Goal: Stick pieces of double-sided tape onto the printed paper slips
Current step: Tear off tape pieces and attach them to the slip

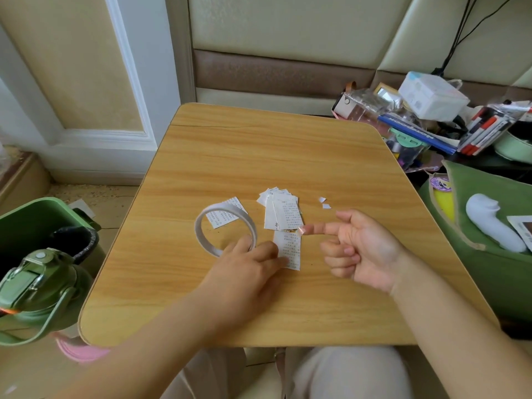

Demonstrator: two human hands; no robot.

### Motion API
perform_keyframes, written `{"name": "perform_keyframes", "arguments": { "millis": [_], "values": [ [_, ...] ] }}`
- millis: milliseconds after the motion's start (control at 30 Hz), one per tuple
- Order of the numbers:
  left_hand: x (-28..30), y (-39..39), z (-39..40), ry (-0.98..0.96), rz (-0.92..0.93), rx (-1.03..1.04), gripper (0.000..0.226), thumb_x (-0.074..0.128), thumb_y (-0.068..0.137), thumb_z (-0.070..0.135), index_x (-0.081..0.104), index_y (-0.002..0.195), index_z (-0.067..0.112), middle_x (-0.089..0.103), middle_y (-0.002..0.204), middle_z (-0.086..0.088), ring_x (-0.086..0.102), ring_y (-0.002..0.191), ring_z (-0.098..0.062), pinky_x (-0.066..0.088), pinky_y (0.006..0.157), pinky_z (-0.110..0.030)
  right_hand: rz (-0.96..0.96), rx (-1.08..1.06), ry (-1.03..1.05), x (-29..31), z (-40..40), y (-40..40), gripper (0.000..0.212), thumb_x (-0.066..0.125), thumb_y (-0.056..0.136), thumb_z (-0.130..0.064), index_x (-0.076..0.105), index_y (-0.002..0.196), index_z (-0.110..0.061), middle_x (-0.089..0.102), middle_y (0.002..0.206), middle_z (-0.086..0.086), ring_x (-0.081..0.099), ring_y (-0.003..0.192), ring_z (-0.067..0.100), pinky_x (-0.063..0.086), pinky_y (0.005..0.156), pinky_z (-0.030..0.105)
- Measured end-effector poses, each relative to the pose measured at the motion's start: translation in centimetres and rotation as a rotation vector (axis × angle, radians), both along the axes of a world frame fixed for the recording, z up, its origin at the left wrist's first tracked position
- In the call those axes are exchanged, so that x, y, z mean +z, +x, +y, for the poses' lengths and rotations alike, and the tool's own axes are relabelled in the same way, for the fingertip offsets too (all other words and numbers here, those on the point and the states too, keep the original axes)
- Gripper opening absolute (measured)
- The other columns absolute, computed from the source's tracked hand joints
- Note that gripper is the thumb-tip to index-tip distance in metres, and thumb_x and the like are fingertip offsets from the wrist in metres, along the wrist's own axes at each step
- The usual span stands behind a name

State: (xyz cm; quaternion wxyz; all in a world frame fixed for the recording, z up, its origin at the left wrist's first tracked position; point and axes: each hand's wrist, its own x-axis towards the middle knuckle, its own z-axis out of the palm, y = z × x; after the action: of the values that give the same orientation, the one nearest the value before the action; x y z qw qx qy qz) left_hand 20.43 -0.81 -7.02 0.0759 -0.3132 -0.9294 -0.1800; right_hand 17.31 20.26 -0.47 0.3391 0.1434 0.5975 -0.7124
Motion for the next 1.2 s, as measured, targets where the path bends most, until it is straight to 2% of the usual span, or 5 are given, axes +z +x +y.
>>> {"name": "perform_keyframes", "arguments": {
  "millis": [233,567,800,1000,1200],
  "values": [
    [0.1,-1.2,-1.3,0.004,0.072,-0.097,0.034,0.042,0.087,0.031,0.073,0.094,0.020,0.069,0.103,0.010,0.055,0.074,-0.023,0.051,0.066,-0.038,-0.050,0.050,0.003,-1.5,-0.2,-0.2,0.055,0.021,0.094,-0.040,0.065,0.103,-0.008,0.018,0.046,-0.006,0.013,0.037,0.006,0.012,0.042,0.021],
    [-1.4,-1.0,-1.9,0.046,0.075,-0.078,0.035,0.043,0.089,0.028,0.071,0.107,0.021,0.067,0.115,0.011,0.055,0.077,-0.027,0.050,0.067,-0.042,-0.063,0.119,0.070,-2.8,-1.1,0.3,0.054,0.021,0.096,-0.037,0.061,0.109,-0.003,0.019,0.044,-0.006,0.013,0.035,0.005,0.010,0.041,0.019],
    [-1.7,-1.1,-2.1,0.052,0.110,-0.089,0.035,0.042,0.090,0.030,0.071,0.107,0.022,0.067,0.115,0.010,0.053,0.076,-0.026,0.050,0.065,-0.042,-0.006,0.165,0.206,-3.0,-1.5,0.5,0.052,0.022,0.098,-0.037,0.059,0.112,-0.004,0.019,0.046,-0.005,0.011,0.038,0.007,0.010,0.041,0.020],
    [-1.6,-1.1,-1.9,0.050,0.136,-0.091,0.033,0.043,0.090,0.031,0.070,0.105,0.020,0.069,0.109,0.009,0.051,0.073,-0.025,0.049,0.062,-0.040,0.130,0.204,0.399,-2.8,-1.8,1.0,0.048,0.021,0.099,-0.033,0.062,0.110,-0.010,0.021,0.047,-0.005,0.012,0.042,0.009,0.011,0.043,0.023],
    [-1.3,-1.2,-1.4,0.046,0.168,-0.085,0.033,0.044,0.090,0.031,0.068,0.110,0.022,0.069,0.103,0.009,0.053,0.073,-0.026,0.049,0.062,-0.040,0.179,0.215,0.451,-2.7,-2.1,1.2,0.046,0.021,0.099,-0.032,0.061,0.110,-0.013,0.022,0.046,-0.005,0.013,0.042,0.009,0.011,0.045,0.025]
  ]
}}
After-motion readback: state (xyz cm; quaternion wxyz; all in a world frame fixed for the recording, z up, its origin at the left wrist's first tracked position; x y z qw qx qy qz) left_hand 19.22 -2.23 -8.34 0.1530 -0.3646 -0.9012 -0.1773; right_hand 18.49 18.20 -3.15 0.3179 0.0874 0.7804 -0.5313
